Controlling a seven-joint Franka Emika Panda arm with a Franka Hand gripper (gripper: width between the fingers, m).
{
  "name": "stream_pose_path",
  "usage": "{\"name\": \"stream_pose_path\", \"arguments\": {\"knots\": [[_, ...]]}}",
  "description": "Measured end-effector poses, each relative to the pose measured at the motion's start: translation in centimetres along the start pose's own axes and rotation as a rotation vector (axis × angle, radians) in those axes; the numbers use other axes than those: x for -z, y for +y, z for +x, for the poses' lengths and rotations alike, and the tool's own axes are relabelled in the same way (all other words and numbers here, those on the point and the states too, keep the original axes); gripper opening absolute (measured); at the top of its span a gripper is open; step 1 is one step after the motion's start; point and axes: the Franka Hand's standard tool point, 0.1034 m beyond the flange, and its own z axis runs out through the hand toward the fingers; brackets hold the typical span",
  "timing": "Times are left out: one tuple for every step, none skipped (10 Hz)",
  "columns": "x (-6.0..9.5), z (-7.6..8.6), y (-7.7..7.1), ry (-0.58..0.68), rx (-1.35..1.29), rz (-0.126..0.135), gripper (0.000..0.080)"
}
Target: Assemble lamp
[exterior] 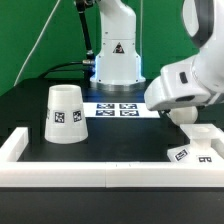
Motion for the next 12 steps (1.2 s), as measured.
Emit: {"name": "stream_pose_path", "arguments": {"knots": [[-0.2,0.1,0.0,0.003,-0.001,0.000,0.0699],[-0.5,0.1,0.0,0.001,-0.003,0.000,0.0699],[-1.0,0.1,0.0,0.000,-0.005,0.000,0.0699],[-1.6,0.0,0.1,-0.006,-0.008,0.000,0.0699],[-1.8,0.0,0.1,-0.011,-0.009,0.001,0.0699],[-2.0,0.1,0.1,-0.015,-0.010,0.002,0.0699],[-2.0,0.1,0.1,-0.015,-0.010,0.002,0.0699],[-2.1,0.1,0.2,-0.016,-0.011,0.004,0.0699],[-2.1,0.1,0.2,-0.018,-0.012,0.006,0.0586],[-2.1,0.1,0.3,-0.017,-0.011,0.006,0.0586],[-2.1,0.1,0.3,-0.017,-0.003,0.007,0.0577],[-2.1,0.1,0.4,-0.017,0.014,0.009,0.0577]]}}
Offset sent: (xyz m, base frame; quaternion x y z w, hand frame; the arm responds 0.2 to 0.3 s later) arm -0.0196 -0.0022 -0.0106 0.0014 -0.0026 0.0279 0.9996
